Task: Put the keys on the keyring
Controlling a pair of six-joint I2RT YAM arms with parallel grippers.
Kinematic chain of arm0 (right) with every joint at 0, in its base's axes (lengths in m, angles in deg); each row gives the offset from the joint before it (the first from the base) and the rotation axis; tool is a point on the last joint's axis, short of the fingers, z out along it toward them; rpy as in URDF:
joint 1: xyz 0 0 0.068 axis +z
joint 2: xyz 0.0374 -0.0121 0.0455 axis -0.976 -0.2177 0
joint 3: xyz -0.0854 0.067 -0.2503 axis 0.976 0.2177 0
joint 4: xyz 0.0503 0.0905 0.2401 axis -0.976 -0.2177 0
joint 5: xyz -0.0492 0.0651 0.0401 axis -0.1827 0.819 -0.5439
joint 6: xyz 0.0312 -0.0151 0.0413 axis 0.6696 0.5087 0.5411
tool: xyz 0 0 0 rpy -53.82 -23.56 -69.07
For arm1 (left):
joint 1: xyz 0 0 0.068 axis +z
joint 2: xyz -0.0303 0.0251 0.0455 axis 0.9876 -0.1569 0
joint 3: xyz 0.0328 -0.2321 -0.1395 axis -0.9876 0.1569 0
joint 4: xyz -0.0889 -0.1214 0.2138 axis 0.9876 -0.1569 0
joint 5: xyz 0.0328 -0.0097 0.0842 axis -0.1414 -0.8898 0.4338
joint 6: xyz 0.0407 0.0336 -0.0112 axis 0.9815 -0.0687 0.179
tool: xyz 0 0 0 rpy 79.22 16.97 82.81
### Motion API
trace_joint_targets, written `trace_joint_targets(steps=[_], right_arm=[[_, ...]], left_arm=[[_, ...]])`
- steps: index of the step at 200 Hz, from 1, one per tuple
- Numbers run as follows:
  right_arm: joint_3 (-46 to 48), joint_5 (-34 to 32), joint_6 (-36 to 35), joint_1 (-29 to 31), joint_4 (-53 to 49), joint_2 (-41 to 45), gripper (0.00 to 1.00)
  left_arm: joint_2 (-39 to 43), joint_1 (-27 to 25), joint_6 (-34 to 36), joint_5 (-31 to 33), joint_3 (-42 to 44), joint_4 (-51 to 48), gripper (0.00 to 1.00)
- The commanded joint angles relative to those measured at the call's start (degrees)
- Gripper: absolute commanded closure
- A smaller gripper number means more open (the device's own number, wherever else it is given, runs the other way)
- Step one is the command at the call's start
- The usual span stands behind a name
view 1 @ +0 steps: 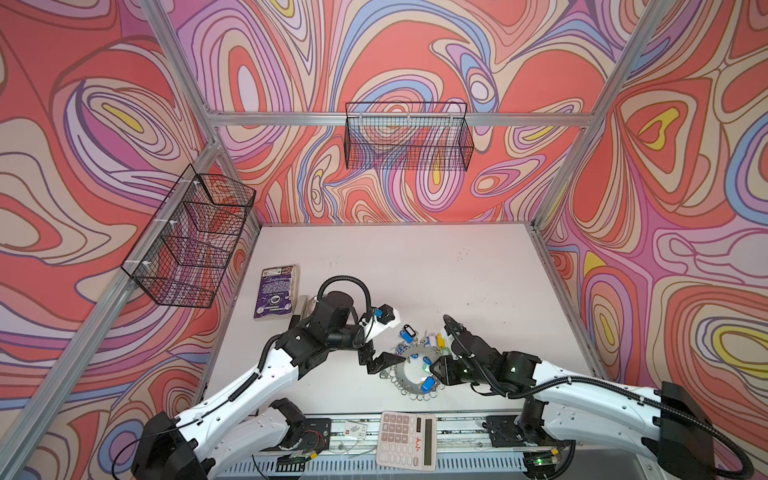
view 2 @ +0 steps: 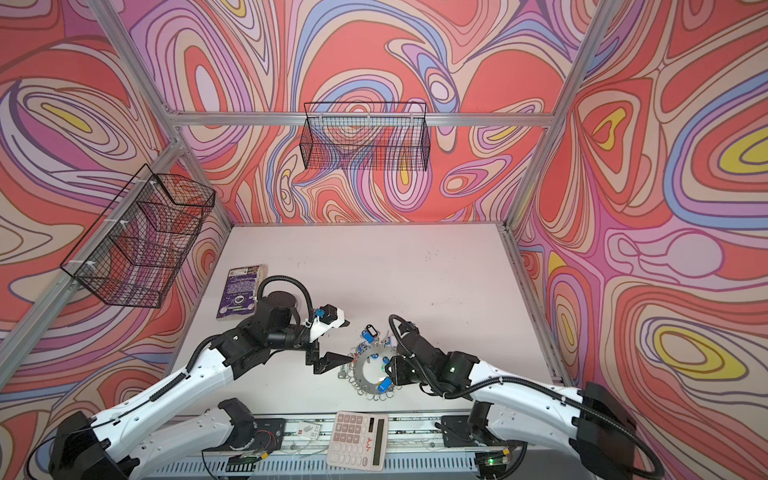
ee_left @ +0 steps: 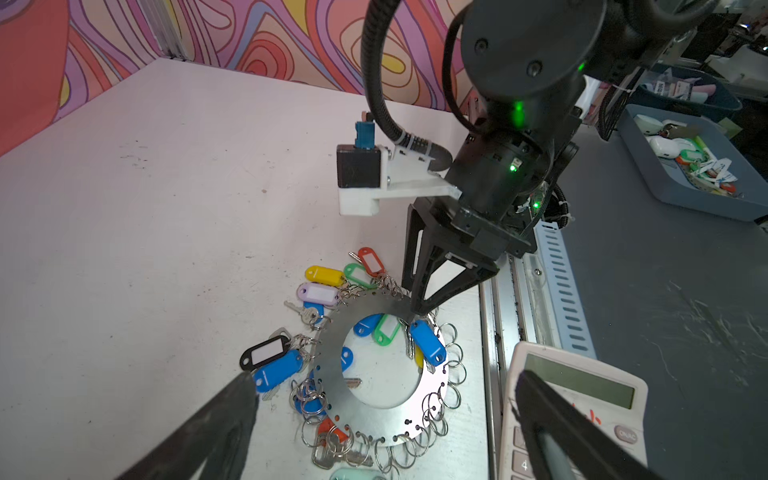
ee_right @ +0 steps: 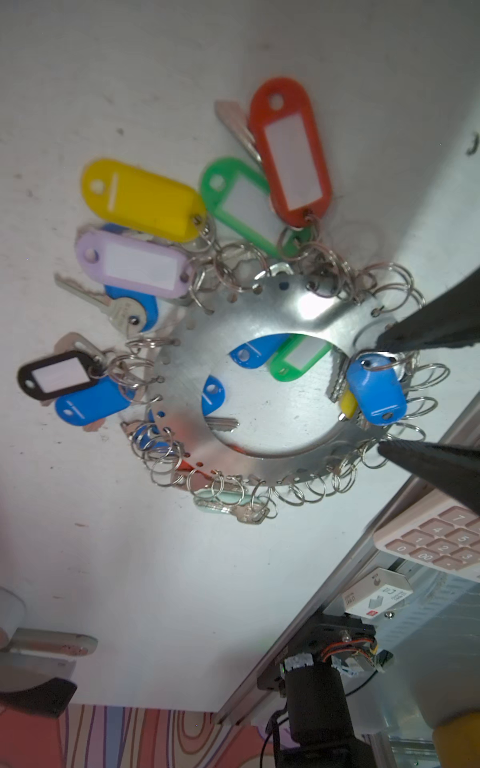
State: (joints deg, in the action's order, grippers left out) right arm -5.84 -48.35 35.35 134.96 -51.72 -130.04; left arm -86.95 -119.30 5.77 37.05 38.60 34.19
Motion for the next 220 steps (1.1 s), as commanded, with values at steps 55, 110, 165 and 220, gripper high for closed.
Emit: trace_joint_targets(steps=[55, 110, 165, 220], right_arm=[[-4.1, -7.0, 0.6, 3.7, -3.8, -8.0, 0.72], [-3.9, -7.2, 0.5, 4.9, -2.8, -11.5, 0.79], [-3.2, -8.5, 1.0, 5.1, -3.3, -9.8, 0.98], [-3.3, -10.9, -2.8, 5.1, -1.2, -6.4, 1.00]], left_arm=[[3.4, -1.0, -2.2, 1.5, 1.4, 2.9, 0.00], [4.7, -1.0, -2.1, 2.2, 1.8, 3.4, 0.00], [4.8, -1.0, -2.3, 3.2, 1.8, 3.6, 0.00], [5.0, -1.0, -2.9, 5.6, 1.8, 5.1, 0.00]])
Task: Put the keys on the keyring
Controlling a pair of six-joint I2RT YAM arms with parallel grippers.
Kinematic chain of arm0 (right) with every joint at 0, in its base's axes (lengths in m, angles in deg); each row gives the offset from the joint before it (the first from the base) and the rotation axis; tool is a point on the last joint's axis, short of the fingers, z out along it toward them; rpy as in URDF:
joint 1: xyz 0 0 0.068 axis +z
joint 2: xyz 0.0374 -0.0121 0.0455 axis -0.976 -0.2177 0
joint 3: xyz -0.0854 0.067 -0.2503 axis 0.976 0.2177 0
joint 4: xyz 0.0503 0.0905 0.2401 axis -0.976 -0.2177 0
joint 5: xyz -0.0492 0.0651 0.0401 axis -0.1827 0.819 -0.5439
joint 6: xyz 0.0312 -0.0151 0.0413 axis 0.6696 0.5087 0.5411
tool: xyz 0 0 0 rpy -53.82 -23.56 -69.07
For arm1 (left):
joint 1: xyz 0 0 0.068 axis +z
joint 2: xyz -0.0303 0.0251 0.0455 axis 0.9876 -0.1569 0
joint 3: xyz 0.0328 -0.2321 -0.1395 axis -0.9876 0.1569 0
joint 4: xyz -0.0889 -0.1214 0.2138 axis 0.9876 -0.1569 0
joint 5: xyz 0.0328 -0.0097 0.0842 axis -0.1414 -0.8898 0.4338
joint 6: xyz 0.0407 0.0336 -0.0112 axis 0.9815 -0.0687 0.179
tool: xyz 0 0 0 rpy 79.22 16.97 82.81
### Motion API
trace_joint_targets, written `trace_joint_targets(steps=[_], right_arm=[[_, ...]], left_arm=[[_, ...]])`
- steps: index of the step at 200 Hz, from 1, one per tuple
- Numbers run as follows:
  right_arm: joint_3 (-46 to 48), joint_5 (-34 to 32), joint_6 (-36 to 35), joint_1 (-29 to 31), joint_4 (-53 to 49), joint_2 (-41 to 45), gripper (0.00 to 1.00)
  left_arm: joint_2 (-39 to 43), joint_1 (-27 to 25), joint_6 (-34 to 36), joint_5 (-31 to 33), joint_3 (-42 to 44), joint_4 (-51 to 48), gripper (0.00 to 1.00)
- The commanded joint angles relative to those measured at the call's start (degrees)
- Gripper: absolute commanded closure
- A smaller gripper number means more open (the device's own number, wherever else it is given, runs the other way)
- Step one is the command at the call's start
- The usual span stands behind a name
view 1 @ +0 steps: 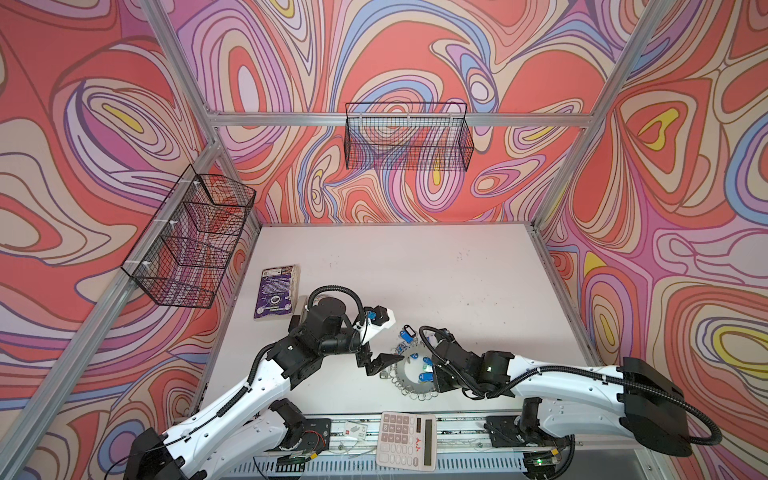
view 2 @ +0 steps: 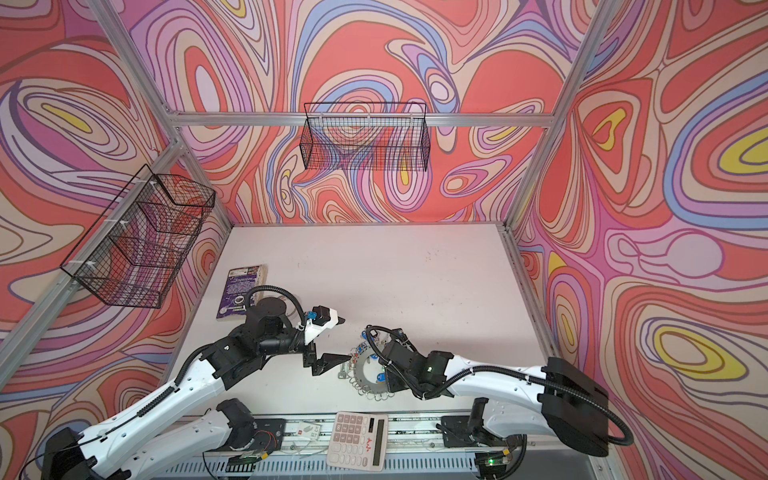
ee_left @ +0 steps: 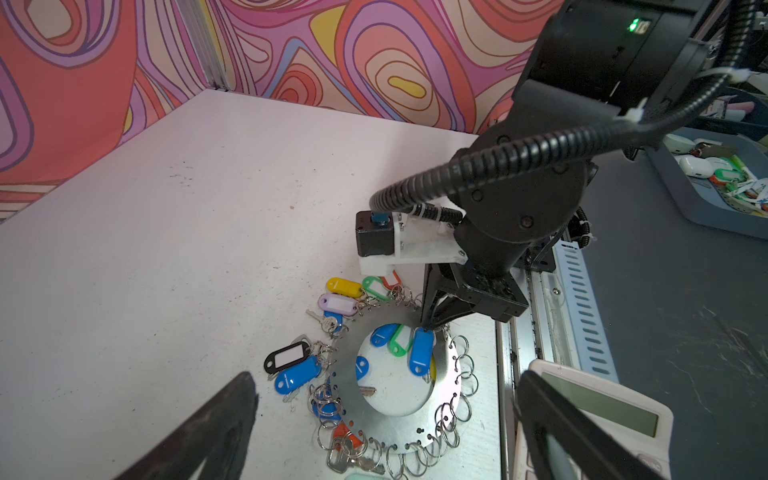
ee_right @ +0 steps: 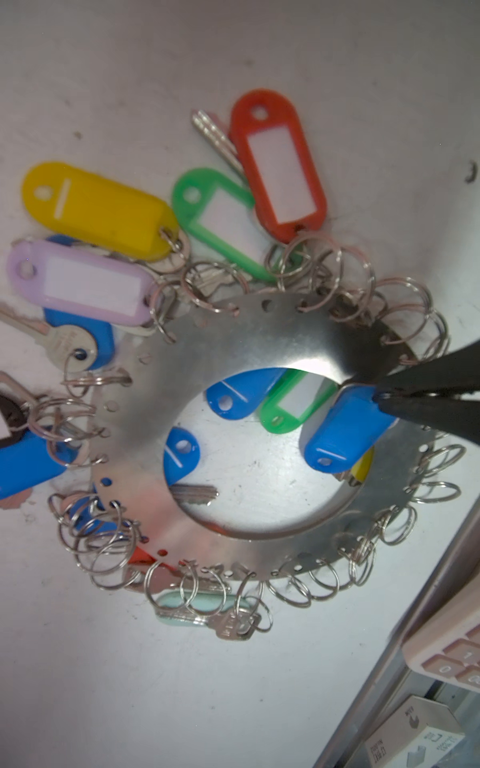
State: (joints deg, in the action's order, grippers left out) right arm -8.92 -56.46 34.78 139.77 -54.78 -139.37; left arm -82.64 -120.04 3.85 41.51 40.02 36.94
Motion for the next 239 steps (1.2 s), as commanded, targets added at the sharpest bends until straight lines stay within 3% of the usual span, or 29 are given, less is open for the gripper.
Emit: trace_joint_targets(steps=[1, 69, 100, 155, 239], right_arm=[[-0.1, -2.9, -2.4, 0.3, 2.1, 3.1, 1.00], [0.2, -7.9, -14.3, 0.3, 18.6, 9.6, 1.00], [1.7, -5.4, -20.7, 0.2, 28.3, 10.3, 1.00], [6.7, 6.6, -27.2, -7.7, 42.0, 11.5, 1.00], [5.8, 22.3, -33.5, -17.9, 49.2, 12.6, 1.00]], left_arm=[[0.8, -0.3, -1.1, 1.2, 0.4, 2.4, 0.00], [0.8, -0.3, 0.4, 1.3, -1.6, 1.5, 0.00], [-0.4, -0.3, 2.9, -1.0, -3.8, -2.6, 0.05], [-3.1, -0.2, 3.7, 1.2, -6.3, -3.9, 0.15], [-5.6, 0.2, 2.4, 3.2, -7.9, -2.6, 0.34]])
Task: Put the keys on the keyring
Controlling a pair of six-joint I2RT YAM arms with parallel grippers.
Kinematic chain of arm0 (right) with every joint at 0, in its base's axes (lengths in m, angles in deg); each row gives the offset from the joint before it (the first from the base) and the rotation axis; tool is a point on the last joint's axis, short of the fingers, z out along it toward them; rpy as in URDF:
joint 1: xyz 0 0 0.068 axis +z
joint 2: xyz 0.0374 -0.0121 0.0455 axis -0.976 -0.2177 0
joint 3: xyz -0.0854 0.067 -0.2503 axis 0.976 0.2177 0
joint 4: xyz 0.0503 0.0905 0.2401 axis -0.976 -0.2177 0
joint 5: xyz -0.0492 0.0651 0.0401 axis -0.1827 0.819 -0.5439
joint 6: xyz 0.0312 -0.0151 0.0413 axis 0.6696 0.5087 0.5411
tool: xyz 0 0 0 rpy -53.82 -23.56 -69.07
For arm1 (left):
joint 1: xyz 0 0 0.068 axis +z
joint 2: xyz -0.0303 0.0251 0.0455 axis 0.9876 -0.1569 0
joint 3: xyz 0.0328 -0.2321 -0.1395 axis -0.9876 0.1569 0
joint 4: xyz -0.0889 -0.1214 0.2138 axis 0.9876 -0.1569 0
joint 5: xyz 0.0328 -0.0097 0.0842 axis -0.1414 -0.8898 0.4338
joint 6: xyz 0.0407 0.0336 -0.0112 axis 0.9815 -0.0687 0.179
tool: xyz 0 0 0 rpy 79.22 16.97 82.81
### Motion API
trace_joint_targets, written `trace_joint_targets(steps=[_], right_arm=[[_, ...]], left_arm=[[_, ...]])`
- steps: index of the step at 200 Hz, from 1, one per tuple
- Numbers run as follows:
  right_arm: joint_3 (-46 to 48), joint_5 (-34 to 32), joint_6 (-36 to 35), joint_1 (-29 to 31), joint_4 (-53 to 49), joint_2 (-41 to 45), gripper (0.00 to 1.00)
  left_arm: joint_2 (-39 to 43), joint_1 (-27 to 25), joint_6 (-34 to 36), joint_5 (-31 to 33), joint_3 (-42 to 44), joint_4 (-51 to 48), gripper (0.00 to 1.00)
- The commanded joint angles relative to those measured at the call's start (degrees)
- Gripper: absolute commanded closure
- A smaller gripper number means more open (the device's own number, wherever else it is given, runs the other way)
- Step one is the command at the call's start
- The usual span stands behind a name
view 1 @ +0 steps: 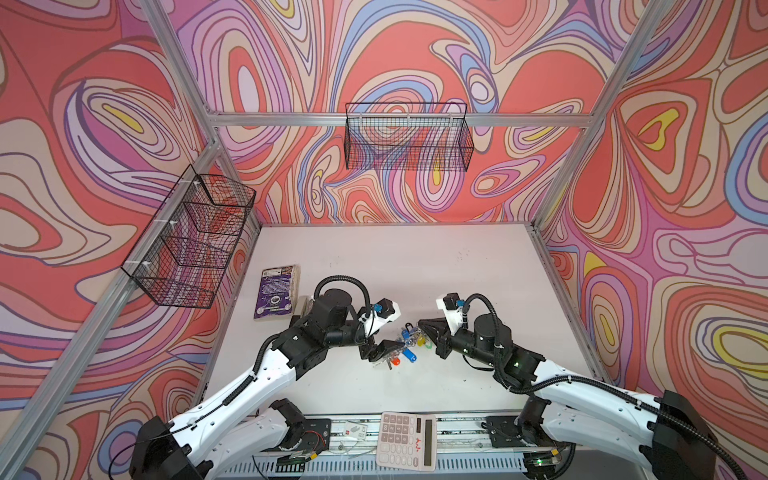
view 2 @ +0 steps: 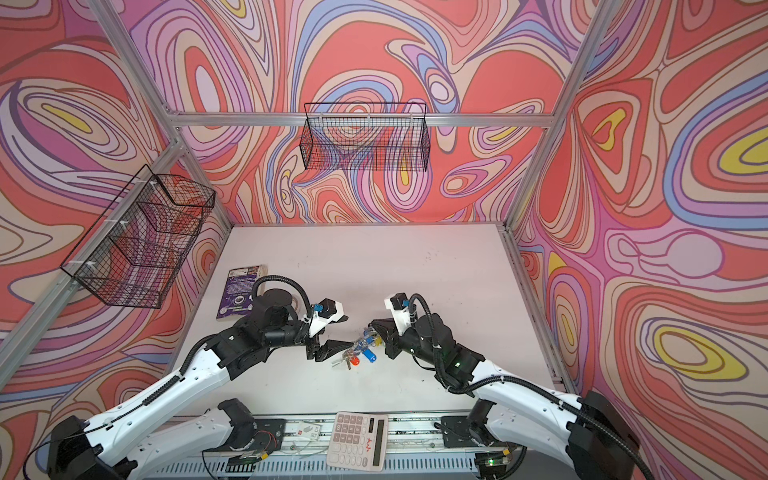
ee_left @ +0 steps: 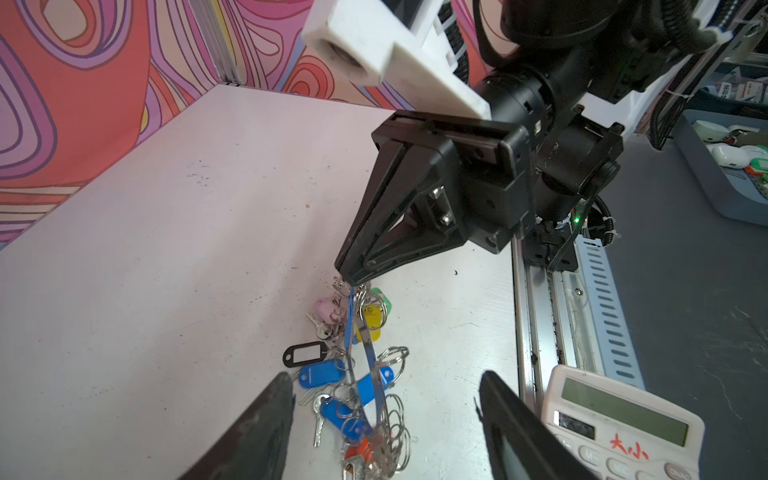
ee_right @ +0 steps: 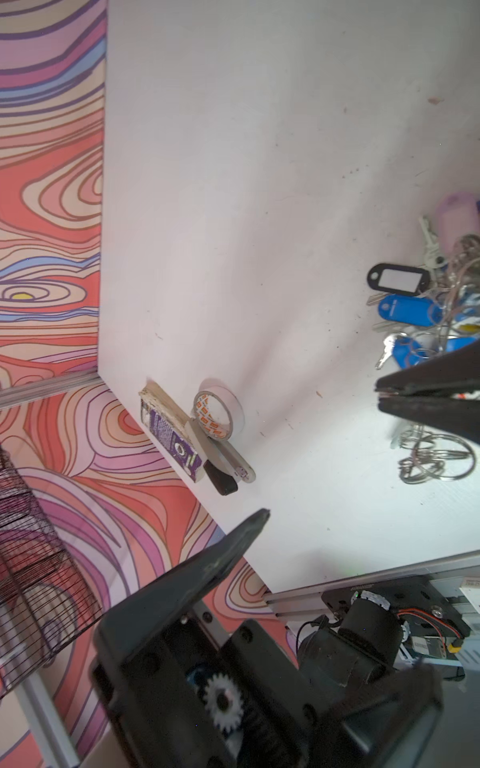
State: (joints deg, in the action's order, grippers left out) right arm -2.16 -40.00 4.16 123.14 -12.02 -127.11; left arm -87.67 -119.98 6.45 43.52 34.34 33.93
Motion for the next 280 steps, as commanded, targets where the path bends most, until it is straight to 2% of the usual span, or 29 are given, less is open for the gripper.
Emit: trace_joint_targets(steps=[1, 39, 87, 129, 185, 195, 204, 243, 280], right_arm=[[-1.0, 5.8, -2.9, -1.3, 6.5, 0.3, 1.00], [-3.2, 8.0, -3.1, -2.1, 6.8, -2.3, 1.00], [-4.8, 8.6, -2.0, -2.1, 7.1, -1.7, 1.00], [-6.7, 6.9, -2.2, -2.2, 4.2, -1.2, 1.00], [-7.1, 7.2, -0.3, -2.1, 5.6, -1.8, 1.00], [-7.5, 7.0, -0.2, -2.2, 5.5, -1.8, 1.00], [-7.7, 6.9, -0.2, -2.1, 5.3, -1.7, 1.00], [-7.4, 6.0, 0.4, -2.2, 5.7, -1.6, 1.00], [-7.2, 6.2, 1.4, -2.1, 6.9, -2.4, 1.00]], left_arm=[[-0.6, 0.2, -0.3, 1.3, -2.3, 0.5, 0.34], [-2.0, 0.2, -0.4, -1.1, -2.6, -1.4, 0.44], [-4.7, 0.2, -1.5, -0.9, -2.6, -2.5, 0.47], [-4.6, -0.3, -3.4, -2.0, -2.2, -6.7, 0.27], [-6.4, -2.5, -4.8, 4.0, -2.8, -7.2, 0.23], [-7.6, -2.8, -4.9, 4.4, -3.6, -7.9, 0.26], [-8.5, -3.0, -4.9, 4.8, -4.1, -8.4, 0.33], [-9.6, -3.6, -7.6, 4.7, -3.9, -6.3, 0.44], [-11.1, -5.2, -9.2, 8.7, -4.2, -5.4, 0.57]])
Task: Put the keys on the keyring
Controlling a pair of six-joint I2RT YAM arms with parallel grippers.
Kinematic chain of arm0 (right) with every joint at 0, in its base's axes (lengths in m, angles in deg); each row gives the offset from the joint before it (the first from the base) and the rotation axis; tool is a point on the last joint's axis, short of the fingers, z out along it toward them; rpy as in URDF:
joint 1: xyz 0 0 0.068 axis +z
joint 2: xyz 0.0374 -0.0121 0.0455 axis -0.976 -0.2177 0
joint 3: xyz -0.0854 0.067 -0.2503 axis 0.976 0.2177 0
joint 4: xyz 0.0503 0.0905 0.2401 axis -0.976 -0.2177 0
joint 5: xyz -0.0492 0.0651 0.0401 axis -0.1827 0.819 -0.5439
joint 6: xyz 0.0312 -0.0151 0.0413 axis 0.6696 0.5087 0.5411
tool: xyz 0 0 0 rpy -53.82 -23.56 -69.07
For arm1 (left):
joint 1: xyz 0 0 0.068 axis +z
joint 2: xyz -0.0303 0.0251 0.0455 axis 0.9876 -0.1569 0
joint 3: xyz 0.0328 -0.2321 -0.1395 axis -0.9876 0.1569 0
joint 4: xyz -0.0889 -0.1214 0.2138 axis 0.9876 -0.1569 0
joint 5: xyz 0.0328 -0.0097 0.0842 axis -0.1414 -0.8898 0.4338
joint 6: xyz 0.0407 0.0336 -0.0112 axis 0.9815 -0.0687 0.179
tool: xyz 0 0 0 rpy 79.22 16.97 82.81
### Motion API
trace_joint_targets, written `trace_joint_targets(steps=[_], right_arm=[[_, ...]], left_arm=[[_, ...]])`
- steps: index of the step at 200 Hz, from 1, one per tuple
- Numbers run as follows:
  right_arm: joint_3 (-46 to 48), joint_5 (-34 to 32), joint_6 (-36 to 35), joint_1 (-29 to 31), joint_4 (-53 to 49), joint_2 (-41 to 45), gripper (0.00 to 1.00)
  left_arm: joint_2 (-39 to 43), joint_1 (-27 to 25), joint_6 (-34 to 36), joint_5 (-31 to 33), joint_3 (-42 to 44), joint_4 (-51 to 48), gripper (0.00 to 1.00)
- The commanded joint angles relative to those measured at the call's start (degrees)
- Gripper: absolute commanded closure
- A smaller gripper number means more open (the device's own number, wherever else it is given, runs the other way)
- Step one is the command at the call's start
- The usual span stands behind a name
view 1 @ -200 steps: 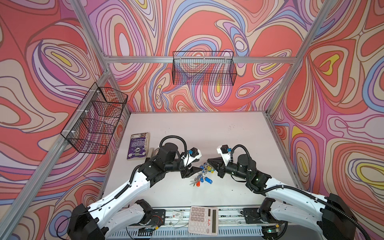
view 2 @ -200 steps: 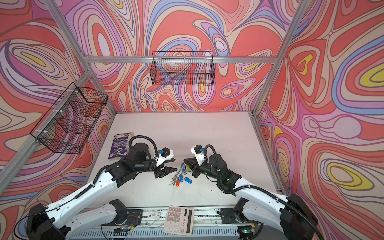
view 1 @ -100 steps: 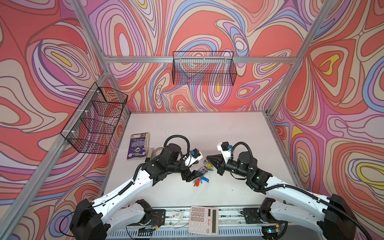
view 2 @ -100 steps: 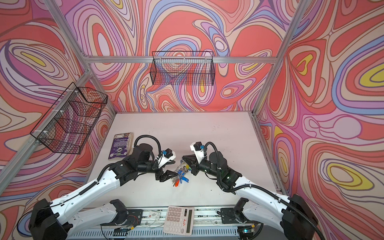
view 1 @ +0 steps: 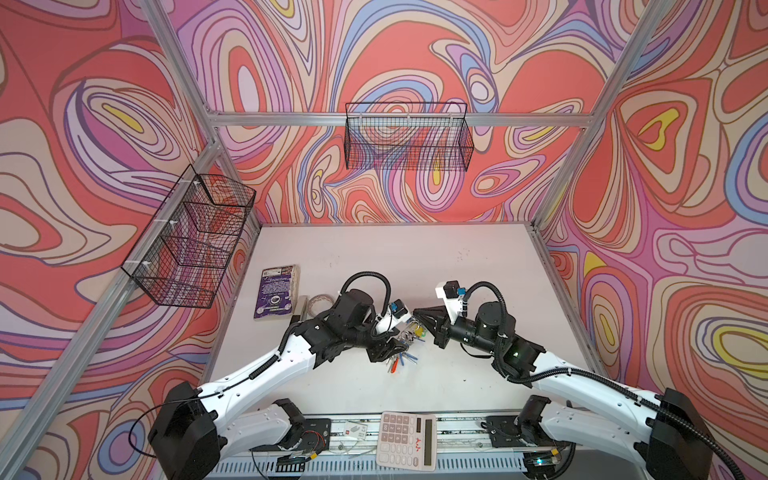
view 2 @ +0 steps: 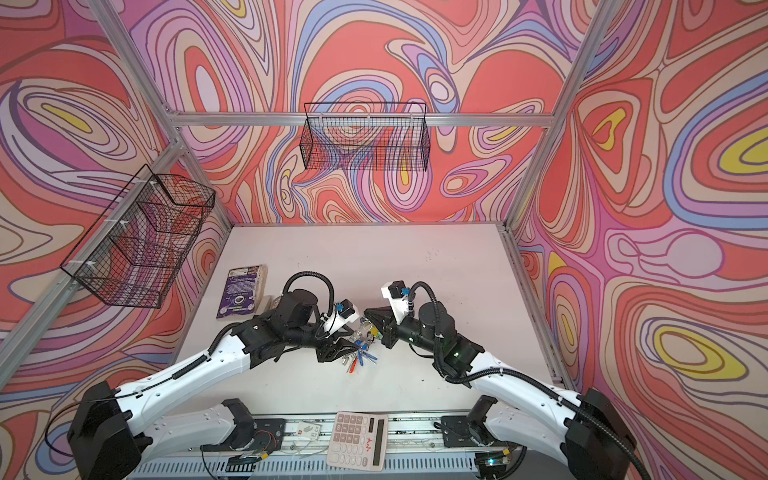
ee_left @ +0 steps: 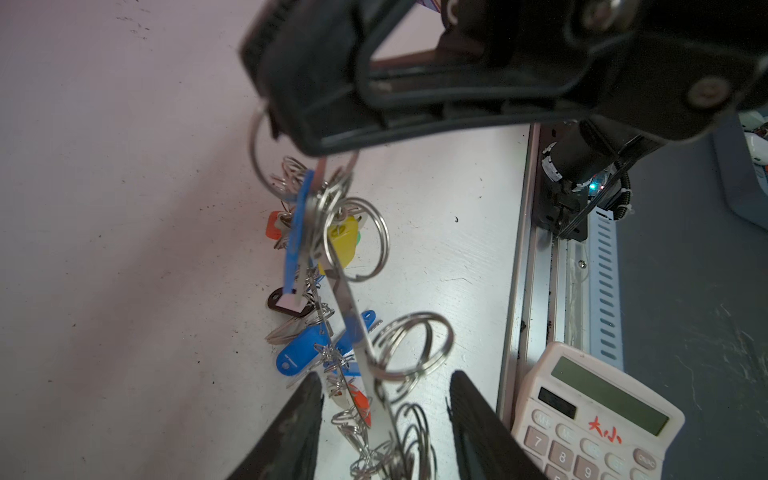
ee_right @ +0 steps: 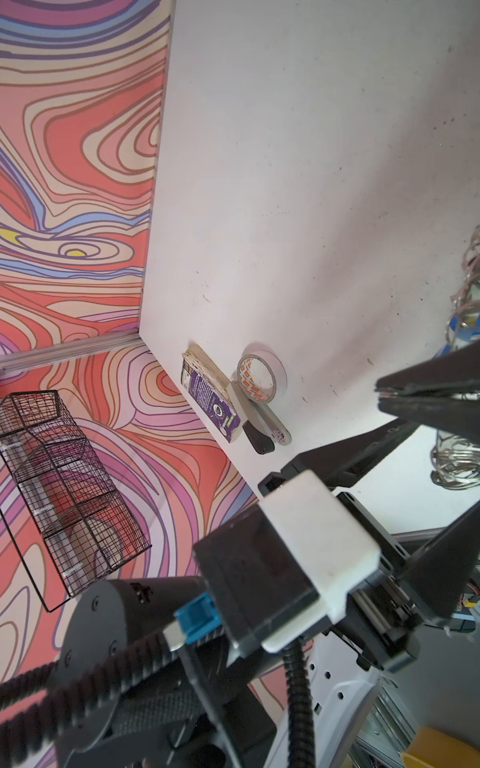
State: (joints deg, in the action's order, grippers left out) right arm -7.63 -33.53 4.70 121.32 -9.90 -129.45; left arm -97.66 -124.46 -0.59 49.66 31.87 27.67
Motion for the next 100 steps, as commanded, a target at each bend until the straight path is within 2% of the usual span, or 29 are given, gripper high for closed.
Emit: trace_joint_targets(steps=[1, 57, 73, 86, 100], right_arm=[[-1.8, -0.2, 0.8, -0.4, 4.8, -0.1, 1.00], [-1.1, -1.6, 1.2, -0.3, 4.7, 0.3, 1.00], [-0.6, -2.7, 1.2, -0.4, 4.8, 0.7, 1.00], [-0.1, -3.5, 1.5, -0.4, 4.9, 1.0, 1.00], [0.5, -4.5, 1.8, -0.3, 5.1, 1.5, 1.00]], left_arm=[[-1.1, -0.8, -2.2, 2.7, -1.7, 0.8, 0.57], [-1.6, -1.9, -6.2, 8.1, -1.7, 5.2, 0.84], [-0.4, -2.0, -7.1, 9.3, -1.1, 6.0, 0.90], [0.7, -2.0, -7.8, 10.5, -0.8, 6.0, 1.00], [1.8, -2.0, -8.1, 11.5, -1.0, 5.3, 1.00]])
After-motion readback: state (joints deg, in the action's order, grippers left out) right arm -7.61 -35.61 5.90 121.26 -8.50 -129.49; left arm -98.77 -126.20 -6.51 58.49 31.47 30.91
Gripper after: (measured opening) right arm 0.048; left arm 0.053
